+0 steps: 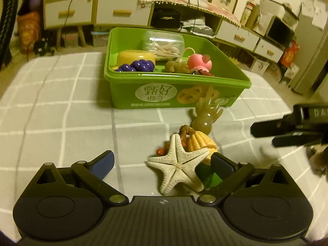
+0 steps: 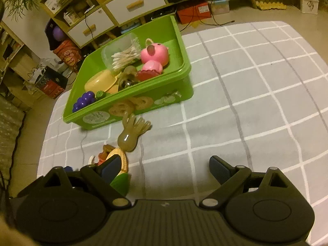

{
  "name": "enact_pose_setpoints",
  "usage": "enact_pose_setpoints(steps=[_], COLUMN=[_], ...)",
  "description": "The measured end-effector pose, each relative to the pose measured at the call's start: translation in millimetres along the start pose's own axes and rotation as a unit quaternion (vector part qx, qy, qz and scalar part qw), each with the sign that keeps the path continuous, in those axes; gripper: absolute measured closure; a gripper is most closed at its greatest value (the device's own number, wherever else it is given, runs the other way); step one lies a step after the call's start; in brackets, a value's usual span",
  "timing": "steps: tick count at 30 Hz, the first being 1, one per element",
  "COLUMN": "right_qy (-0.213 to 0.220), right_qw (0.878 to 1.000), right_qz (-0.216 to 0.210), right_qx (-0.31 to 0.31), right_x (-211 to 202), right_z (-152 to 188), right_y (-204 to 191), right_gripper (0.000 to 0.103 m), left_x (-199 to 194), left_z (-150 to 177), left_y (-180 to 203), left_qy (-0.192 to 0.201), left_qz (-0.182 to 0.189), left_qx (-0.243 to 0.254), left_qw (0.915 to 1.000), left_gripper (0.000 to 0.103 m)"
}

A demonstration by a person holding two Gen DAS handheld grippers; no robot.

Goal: Organize rigid objects
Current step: 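Reach the right tool to the green-and-yellow corn while the left tool reaches the white starfish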

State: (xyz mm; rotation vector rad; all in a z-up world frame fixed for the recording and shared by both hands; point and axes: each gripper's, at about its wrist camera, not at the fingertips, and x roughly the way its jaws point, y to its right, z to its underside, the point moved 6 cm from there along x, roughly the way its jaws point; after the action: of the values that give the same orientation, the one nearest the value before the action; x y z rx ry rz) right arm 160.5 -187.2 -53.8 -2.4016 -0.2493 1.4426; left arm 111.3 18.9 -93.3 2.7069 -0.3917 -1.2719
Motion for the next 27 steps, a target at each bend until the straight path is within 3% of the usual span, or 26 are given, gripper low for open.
enact_pose_setpoints(steps=[10,20,27], right_qy=[-0.021,-0.031,-0.039], right_qw=[1.0,0.999,0.998], right_qz=[-0.003,-0.008,-0.019], right_qx=[-0.016,-0.035,-0.04], right_x=[11.8,17.3,21.3], right_z=[9.9,15.1,19.6], right_y=[-12.9,-27.5,-38.0], right_gripper=[0.025,0.025,0.025], left_x=[-0.8,-6.8,-12.2], left_z=[-1.1,0.7,1.5], left_y=[-8.1,-34.9,-52.5], left_qy=[-0.005,-0.027,-0.026], left_qz=[0.004,-0.036,-0.078], left_qx=[-0.03,-0.066,-0.066], left_qw=[0.9995,0.9968,0.9944], left_gripper=[0.016,0.033,0.032])
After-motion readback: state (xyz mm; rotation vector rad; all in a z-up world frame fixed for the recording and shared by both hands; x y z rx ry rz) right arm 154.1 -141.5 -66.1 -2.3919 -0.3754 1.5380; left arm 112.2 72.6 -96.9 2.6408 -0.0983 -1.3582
